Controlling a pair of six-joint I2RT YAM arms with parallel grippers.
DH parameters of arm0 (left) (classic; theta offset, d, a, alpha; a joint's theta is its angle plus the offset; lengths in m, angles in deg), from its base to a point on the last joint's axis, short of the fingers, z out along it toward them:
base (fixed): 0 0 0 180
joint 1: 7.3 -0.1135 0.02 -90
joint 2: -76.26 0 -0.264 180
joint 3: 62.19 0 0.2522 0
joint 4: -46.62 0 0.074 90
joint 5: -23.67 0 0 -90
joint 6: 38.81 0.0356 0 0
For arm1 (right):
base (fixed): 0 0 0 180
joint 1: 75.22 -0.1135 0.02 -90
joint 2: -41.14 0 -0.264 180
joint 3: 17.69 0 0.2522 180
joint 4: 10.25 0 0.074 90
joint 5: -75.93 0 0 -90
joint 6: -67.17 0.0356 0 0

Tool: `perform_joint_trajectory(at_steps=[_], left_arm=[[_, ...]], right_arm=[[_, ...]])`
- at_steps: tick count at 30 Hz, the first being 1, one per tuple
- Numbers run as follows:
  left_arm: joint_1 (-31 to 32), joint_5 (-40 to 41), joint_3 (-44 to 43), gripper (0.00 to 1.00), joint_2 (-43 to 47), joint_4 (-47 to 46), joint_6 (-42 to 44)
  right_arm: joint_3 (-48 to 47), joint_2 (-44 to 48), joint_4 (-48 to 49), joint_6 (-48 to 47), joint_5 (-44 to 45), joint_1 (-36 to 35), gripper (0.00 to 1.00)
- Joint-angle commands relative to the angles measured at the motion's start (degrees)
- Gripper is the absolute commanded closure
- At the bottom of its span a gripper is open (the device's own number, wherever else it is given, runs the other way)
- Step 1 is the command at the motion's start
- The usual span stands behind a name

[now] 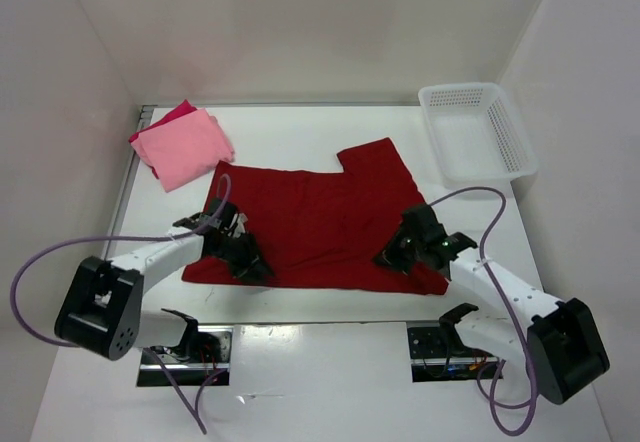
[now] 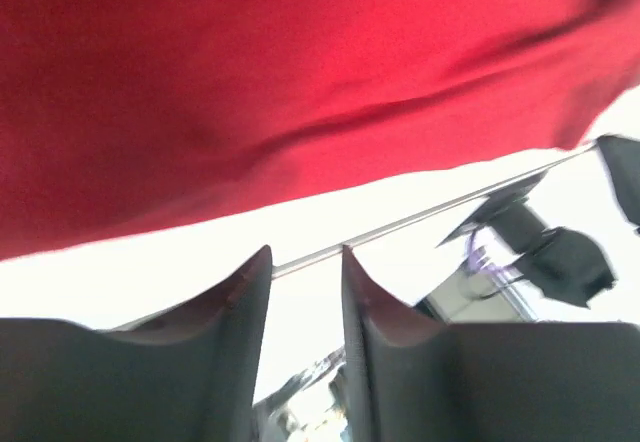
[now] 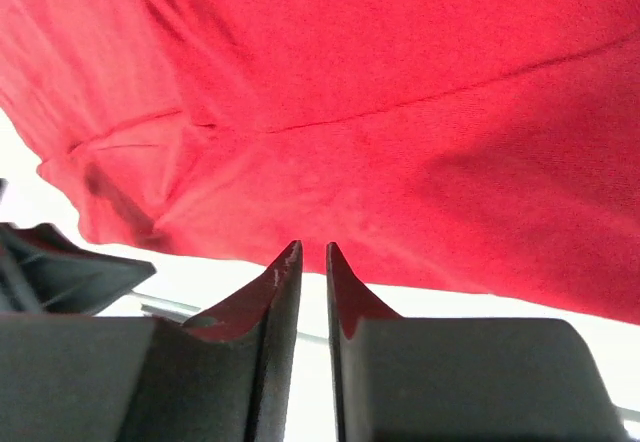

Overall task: Fold and stack the t-shirts
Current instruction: Fold the flattened tshirt in 1/3 of the way

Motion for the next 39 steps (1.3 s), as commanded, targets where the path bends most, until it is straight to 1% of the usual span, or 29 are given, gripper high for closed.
perform_joint_trajectory(at_steps=[1,2,3,4,5,6,7,8,9,10,12,13,14,16,17,19,24,25,30,32,35,39], left_arm=[[-2.4,3.4,-9.9,0.57,4.7,5.3,-0.3],[-3.4,4.9,-13.4,0.54,4.7,4.4,1.3],[-5.3,6.9,-20.1,0.53,3.5,3.7,2.2],[-6.6,9.4,-22.9,0.53,0.5,2.5,3.1],[-7.9,10.1,-25.1,0.53,-1.4,-0.9,4.0],[-10.5,11.5,-27.3,0.56,-3.8,-2.2,5.8],[-11.5,16.2,-31.5,0.68,-8.7,-3.9,6.5],[-12.5,18.0,-33.3,0.72,-11.4,-4.6,7.2],[-14.3,19.6,-35.3,0.75,-14.2,-4.6,8.5],[-15.1,22.0,-39.4,0.77,-19.8,-4.6,9.1],[-16.5,23.8,-43.2,0.77,-24.9,-5.1,10.2],[-17.2,24.7,-45.0,0.77,-29.0,-4.6,10.2],[-17.3,25.8,-47.7,0.75,-30.4,-4.6,10.2],[-17.3,28.6,-48.5,0.65,-32.0,-6.1,10.2],[-17.3,31.4,-49.1,0.62,-32.9,-6.1,10.2],[-17.8,33.5,-50.4,0.59,-34.5,-6.8,10.2],[-17.8,40.6,-54.0,0.57,-38.9,-6.2,11.8],[-17.8,40.6,-54.0,0.57,-38.9,-6.2,12.4],[-17.8,41.4,-55.4,0.53,-41.0,-9.1,13.4],[-17.8,42.8,-56.6,0.53,-42.8,-9.2,14.9],[-17.8,42.8,-59.2,0.53,-44.9,-8.5,16.5],[-17.8,43.4,-59.2,0.53,-46.1,-8.5,17.0]], right_arm=[[-9.5,-4.0,-1.8,-3.5,-0.3,0.4,0.78],[-11.9,-5.7,-1.3,-5.0,0.4,0.4,0.77],[-16.3,-7.7,-0.6,-7.7,0.4,0.9,0.77],[-18.1,-9.6,1.6,-8.9,0.4,1.4,0.78],[-19.8,-13.8,2.7,-9.9,-0.2,1.5,0.89],[-23.3,-16.0,3.5,-10.8,-0.8,1.5,0.95],[-25.0,-18.0,4.2,-12.6,-1.7,1.5,0.98],[-27.9,-21.6,5.0,-13.2,-2.2,1.5,1.00],[-29.1,-22.9,5.5,-13.8,-2.2,1.5,1.00],[-29.9,-23.9,6.3,-14.4,-2.8,1.5,1.00],[-31.8,-26.1,7.1,-15.3,-3.7,1.5,0.98],[-31.8,-26.7,7.1,-16.1,-4.5,1.5,0.97],[-32.4,-27.2,7.7,-16.7,-4.5,1.5,0.97],[-32.4,-28.1,7.7,-17.5,-5.9,1.5,0.94],[-32.4,-28.8,8.2,-17.5,-5.9,1.5,0.94],[-32.4,-29.5,8.7,-18.1,-7.3,1.5,0.93],[-32.4,-30.7,8.7,-19.4,-8.1,1.5,0.92],[-32.4,-30.7,8.7,-19.5,-8.1,1.5,0.90],[-32.4,-32.6,9.2,-20.0,-9.5,1.5,0.90],[-32.4,-33.2,9.2,-20.0,-9.5,1.5,0.89],[-32.4,-33.2,9.2,-20.6,-10.0,1.5,0.89],[-32.4,-33.2,9.2,-20.6,-10.0,1.5,0.89]])
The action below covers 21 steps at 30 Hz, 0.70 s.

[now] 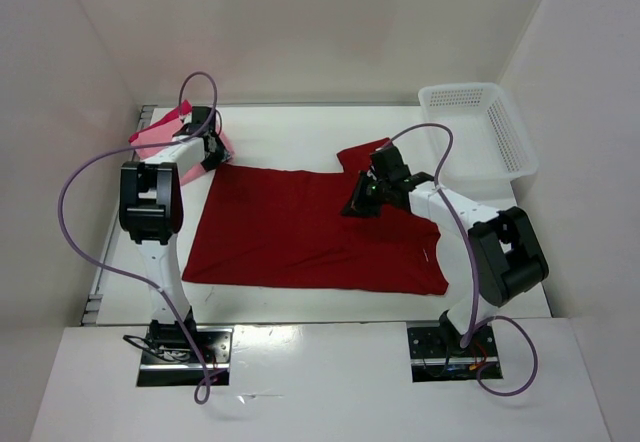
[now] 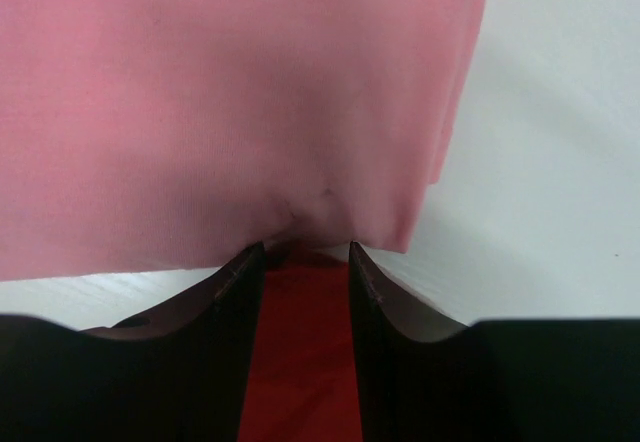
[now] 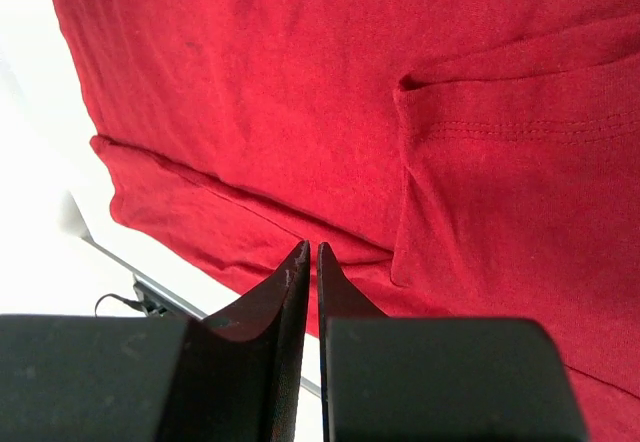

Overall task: Fold and stack the t-shirts
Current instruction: Fold the flattened tshirt in 1/3 of the way, then grap the side of the flattened tshirt furthest away from the robot with both arms

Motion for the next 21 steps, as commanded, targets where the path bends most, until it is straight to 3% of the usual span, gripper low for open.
perform_joint_trajectory(at_steps=[1,4,9,15,16,21], left_arm=[[0.0,1.1,-2.5,0.53,-0.7,-1.1,2.2],[0.0,0.6,-3.1,0.55,-1.2,-1.1,2.2],[0.0,0.1,-3.0,0.70,-0.2,-1.1,2.2],[-0.5,0.6,-1.2,0.87,0.3,-0.5,2.2],[-0.5,0.6,-1.1,0.88,0.3,-0.5,2.2],[-0.5,0.1,1.4,0.90,3.3,-0.5,0.6]], right_arm=[[-2.5,-0.1,2.2,-1.2,-0.7,0.2,0.89],[-3.0,-0.6,2.2,-1.2,-0.7,0.2,0.89],[-4.2,-1.2,1.7,-1.2,0.7,0.8,0.85],[-9.1,-1.2,1.7,-1.2,0.7,6.4,0.68],[-9.7,-1.7,2.2,-1.2,1.4,7.2,0.63],[-18.2,-7.5,2.2,-4.0,9.2,10.6,0.59]])
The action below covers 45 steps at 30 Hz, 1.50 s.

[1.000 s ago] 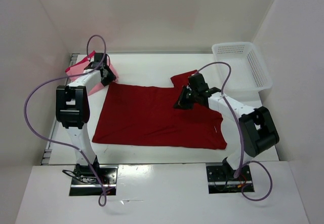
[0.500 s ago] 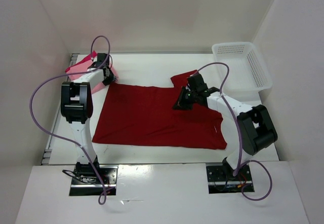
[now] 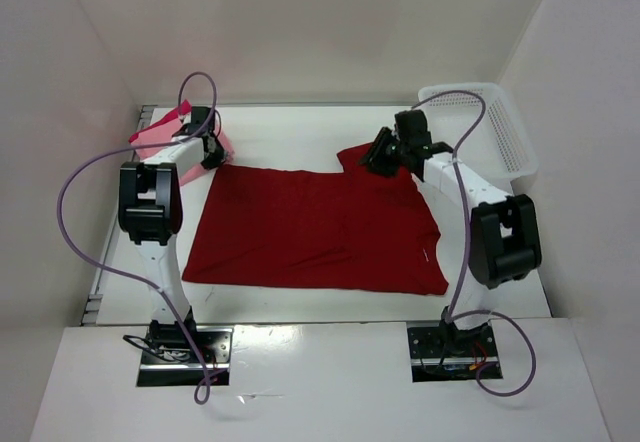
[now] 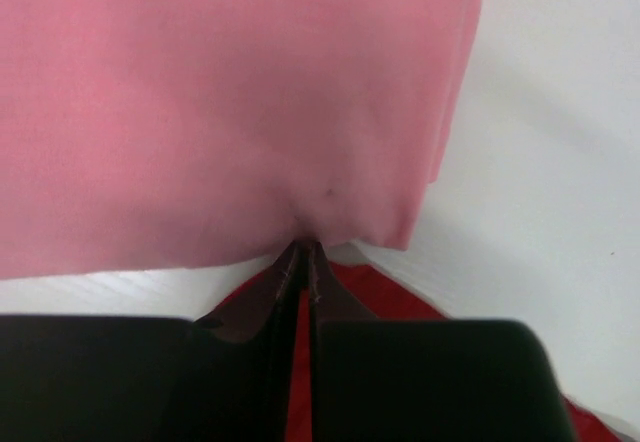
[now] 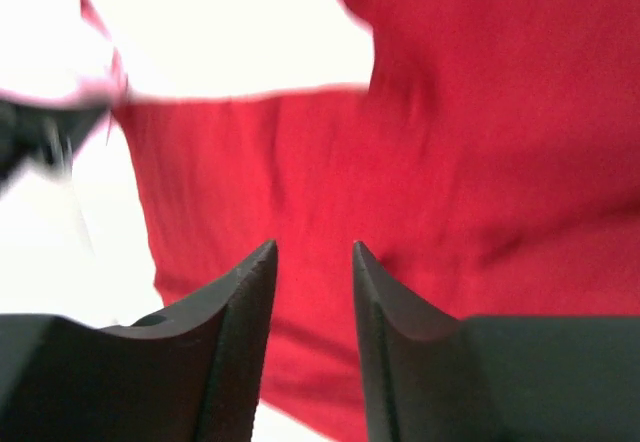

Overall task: Fold and stack the t-shirts
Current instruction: Grap the side of the flattened tshirt furthest away from the robot with both arms

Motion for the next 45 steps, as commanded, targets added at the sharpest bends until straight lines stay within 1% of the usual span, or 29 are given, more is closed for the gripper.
perform_joint_trajectory(at_steps=[1,2,3,4,5,7,8,11,12,14,15,18,22,29,32,35,36,37,39,40,42,43,44,45], left_arm=[[-0.4,0.1,2.4,0.90,4.6,-0.5,0.0],[-0.4,0.1,3.5,0.90,5.3,-0.5,-0.6],[-0.4,-0.4,3.5,0.91,5.8,-0.5,-0.6],[-0.4,-1.1,4.3,0.95,6.3,-0.5,-0.6],[-0.4,-1.1,4.3,0.96,7.2,-0.5,-1.2],[-0.4,-2.4,5.7,0.98,8.8,-1.1,-1.8],[-0.4,-2.4,5.7,0.98,9.3,-1.1,-2.4],[-0.4,-3.6,7.0,0.99,10.8,-1.7,-2.4],[-0.4,-3.6,7.0,1.00,10.8,-1.7,-3.0],[-0.4,-5.0,7.5,1.00,11.4,-1.7,-3.0],[-0.4,-5.0,7.6,1.00,11.4,-1.7,-3.6],[-0.4,-5.8,8.9,1.00,12.6,-2.3,-4.1],[0.2,-6.4,9.5,1.00,12.6,-2.3,-4.1],[0.2,-6.9,10.0,1.00,12.6,-2.3,-4.1],[0.2,-6.9,10.0,1.00,12.6,-2.3,-4.1],[0.7,-7.4,10.0,1.00,12.6,-2.3,-4.1],[0.7,-7.4,10.0,1.00,13.1,-2.3,-4.1],[0.7,-7.4,10.0,1.00,13.1,-2.3,-4.1],[0.7,-7.4,10.0,1.00,13.1,-2.3,-4.1],[0.7,-7.4,10.0,1.00,13.6,-2.3,-4.1],[0.7,-7.4,10.6,1.00,13.6,-2.3,-4.1],[0.7,-7.4,10.6,1.00,13.6,-2.3,-4.1],[0.7,-7.9,10.6,1.00,13.6,-2.3,-4.1],[0.7,-7.9,10.6,1.00,13.6,-2.3,-4.1]], right_arm=[[-8.0,-6.6,1.4,-3.9,7.7,1.8,0.57],[-11.3,-8.3,1.4,-4.8,11.7,1.8,0.57],[-12.9,-10.0,1.4,-5.8,13.6,2.7,0.57],[-14.4,-11.7,0.9,-6.4,15.2,4.4,0.57],[-17.2,-14.9,0.9,-6.9,16.4,5.4,0.57],[-20.0,-18.0,0.9,-7.5,18.3,6.9,0.57],[-23.0,-21.0,0.9,-8.0,20.9,6.9,0.57],[-28.6,-26.0,-0.8,-9.7,23.3,7.4,0.57],[-29.4,-26.8,-0.8,-10.6,25.7,7.4,0.57],[-31.8,-29.5,-1.3,-12.0,27.5,7.4,0.55],[-33.0,-30.7,-2.0,-12.0,28.9,7.4,0.52],[-40.6,-36.2,-6.6,-13.3,29.5,7.4,0.52],[-44.2,-40.0,-6.6,-13.9,29.4,7.4,0.52],[-50.9,-45.4,-10.3,-15.0,28.3,6.3,0.52],[-56.6,-47.8,-12.3,-15.6,28.3,5.8,0.52],[-60.3,-50.4,-13.8,-16.1,27.8,5.8,0.52],[-61.0,-51.0,-14.3,-16.1,27.8,5.8,0.54],[-61.5,-51.7,-15.0,-16.1,27.8,5.8,0.60],[-62.2,-51.8,-15.7,-16.1,27.8,5.8,0.68],[-62.2,-51.8,-15.7,-16.1,28.3,5.8,0.73],[-61.4,-51.8,-16.3,-15.6,28.3,5.8,0.73],[-60.8,-51.2,-16.3,-15.6,28.3,5.8,0.72],[-60.3,-50.4,-16.3,-15.6,28.3,5.3,0.63],[-59.4,-50.4,-16.3,-15.6,29.4,5.3,0.57]])
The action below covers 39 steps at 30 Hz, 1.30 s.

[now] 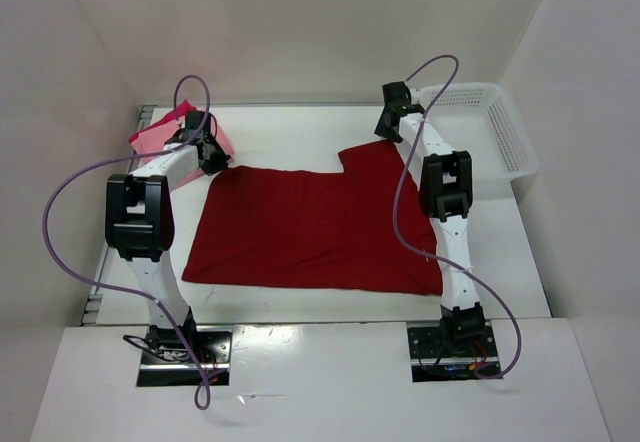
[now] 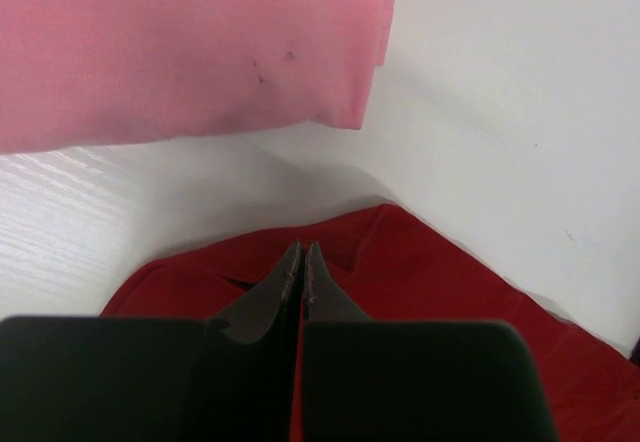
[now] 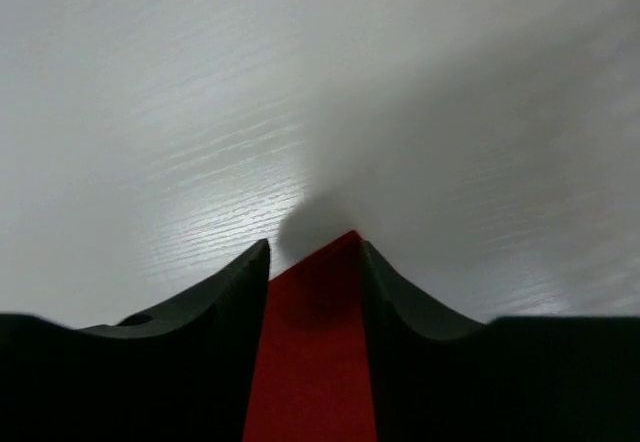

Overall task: Fold and stack the t-shirts
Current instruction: Grap the side of the flattened tshirt furthest away from the robot with both arms

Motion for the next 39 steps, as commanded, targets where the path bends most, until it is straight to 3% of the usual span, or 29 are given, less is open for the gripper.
perform_joint_trajectory(at_steps=[1,2,5,13,26,29,39], left_arm=[[0.2,-0.8,0.4,1.00,3.2,-1.0,-0.6],[0.2,-0.8,0.4,1.00,3.2,-1.0,-0.6],[0.2,-0.8,0.4,1.00,3.2,-1.0,-1.2],[0.2,-0.8,0.4,1.00,2.6,-1.6,-1.2],[0.2,-0.8,-1.9,1.00,2.0,-1.6,-0.6],[0.2,-1.3,-1.9,1.00,2.0,-1.6,-0.6],[0.2,-1.9,-2.4,1.00,1.0,-2.1,-0.6]], right_arm=[[0.7,1.2,-1.6,-0.5,2.5,-0.9,0.51],[1.2,2.0,-0.8,-0.5,3.1,-0.9,0.45],[1.2,2.0,-0.3,-2.2,4.0,-0.9,0.42],[2.8,4.0,-1.1,-5.2,11.3,-1.5,0.42],[6.7,12.5,4.4,-6.3,11.3,-2.7,0.42],[12.1,13.7,7.8,-5.7,12.6,-2.7,0.53],[7.1,5.6,1.9,-3.1,8.3,0.0,0.54]])
